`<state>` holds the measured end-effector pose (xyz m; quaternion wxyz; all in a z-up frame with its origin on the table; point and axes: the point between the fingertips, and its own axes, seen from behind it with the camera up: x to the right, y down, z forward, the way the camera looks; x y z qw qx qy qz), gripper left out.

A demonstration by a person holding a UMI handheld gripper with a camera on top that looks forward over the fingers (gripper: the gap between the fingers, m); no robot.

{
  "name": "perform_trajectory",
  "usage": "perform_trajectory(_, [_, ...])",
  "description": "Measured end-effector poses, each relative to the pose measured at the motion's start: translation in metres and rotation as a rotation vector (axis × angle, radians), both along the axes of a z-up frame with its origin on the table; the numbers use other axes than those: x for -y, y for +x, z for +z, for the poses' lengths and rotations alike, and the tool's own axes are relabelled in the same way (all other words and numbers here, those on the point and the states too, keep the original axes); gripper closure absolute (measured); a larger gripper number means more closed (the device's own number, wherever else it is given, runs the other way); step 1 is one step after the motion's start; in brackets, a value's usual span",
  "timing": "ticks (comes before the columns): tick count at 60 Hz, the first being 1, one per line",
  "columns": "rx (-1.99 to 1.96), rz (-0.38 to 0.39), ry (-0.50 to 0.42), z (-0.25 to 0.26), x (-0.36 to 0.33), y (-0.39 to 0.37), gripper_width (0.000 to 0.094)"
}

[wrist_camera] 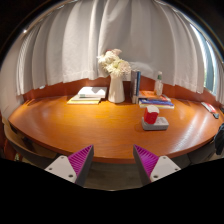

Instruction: Unplug charger

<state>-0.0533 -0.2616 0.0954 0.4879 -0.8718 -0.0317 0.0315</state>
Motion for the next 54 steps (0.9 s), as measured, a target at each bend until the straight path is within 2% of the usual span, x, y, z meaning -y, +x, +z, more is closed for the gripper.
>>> perform_trajectory(14, [0.034, -0.132, -0.040, -0.040, -0.098, 0.109, 0.0162])
perform_trajectory(26, [0.075, -0.163, 0.017, -0.042, -0.192, 0.158, 0.0161])
perform_trajectory(32, [0.075, -0.149, 0.048, -0.043, -0.230, 0.164, 0.0166])
perform_trajectory(34, [0.067, -0.130, 0.043, -0.048, -0.238, 0.161, 0.0229])
perform_trajectory(36, [0.060, -0.112, 0.024, -0.053, -0.243, 0.160, 0.0378])
perform_trajectory(37, [0.068, -0.119, 0.022, -0.053, -0.245, 0.163, 0.0421])
perform_trajectory(49, [0.005, -0.118, -0.053, -0.046, -0.246, 0.160, 0.0542])
perform_trajectory(51, [-0.026, -0.140, -0.015, -0.014, -0.254, 0.163, 0.0542])
perform_trajectory(54, [-0.045, -0.155, 0.170, 0.071, -0.277, 0.171, 0.0545])
